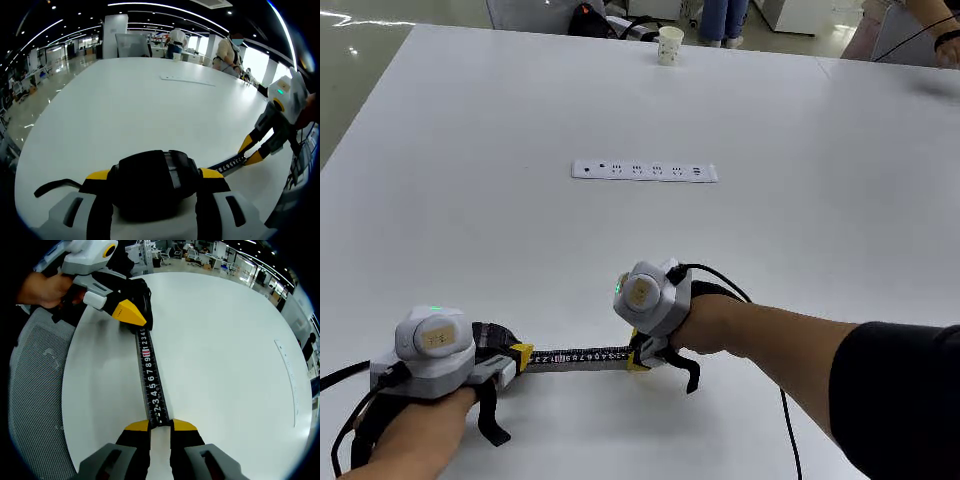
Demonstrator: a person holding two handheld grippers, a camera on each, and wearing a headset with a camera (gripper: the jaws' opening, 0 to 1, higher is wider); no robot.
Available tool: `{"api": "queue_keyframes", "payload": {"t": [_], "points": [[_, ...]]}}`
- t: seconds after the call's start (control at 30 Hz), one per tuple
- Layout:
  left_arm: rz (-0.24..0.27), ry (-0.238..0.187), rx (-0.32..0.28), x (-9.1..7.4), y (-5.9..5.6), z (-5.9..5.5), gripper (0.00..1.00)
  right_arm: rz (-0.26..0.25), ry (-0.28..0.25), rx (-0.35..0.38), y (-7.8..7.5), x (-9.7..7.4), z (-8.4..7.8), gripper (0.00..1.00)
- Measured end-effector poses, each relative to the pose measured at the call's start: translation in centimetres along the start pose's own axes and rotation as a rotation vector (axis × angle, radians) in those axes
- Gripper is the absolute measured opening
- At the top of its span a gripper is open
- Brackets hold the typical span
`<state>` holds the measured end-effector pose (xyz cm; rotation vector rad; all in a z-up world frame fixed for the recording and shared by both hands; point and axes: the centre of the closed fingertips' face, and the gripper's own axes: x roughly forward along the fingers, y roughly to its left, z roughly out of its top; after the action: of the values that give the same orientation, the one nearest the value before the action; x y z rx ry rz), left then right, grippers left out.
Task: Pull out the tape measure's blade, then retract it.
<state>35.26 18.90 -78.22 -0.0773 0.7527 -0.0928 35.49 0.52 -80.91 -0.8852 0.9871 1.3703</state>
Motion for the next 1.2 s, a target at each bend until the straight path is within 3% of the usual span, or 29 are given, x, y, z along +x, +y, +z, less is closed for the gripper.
{"api": "queue_keyframes", "payload": {"t": [0.9,1.2], "points": [[-0.001,0.005,-0.001,0.0,0.0,0.0,0.63,0.030,-0.041,-0.077,0.2,0.3,1.0,0.11],[-0.001,0.006,-0.001,0.1,0.0,0.0,0.63,0.032,-0.051,-0.072,0.2,0.4,1.3,0.11]]}}
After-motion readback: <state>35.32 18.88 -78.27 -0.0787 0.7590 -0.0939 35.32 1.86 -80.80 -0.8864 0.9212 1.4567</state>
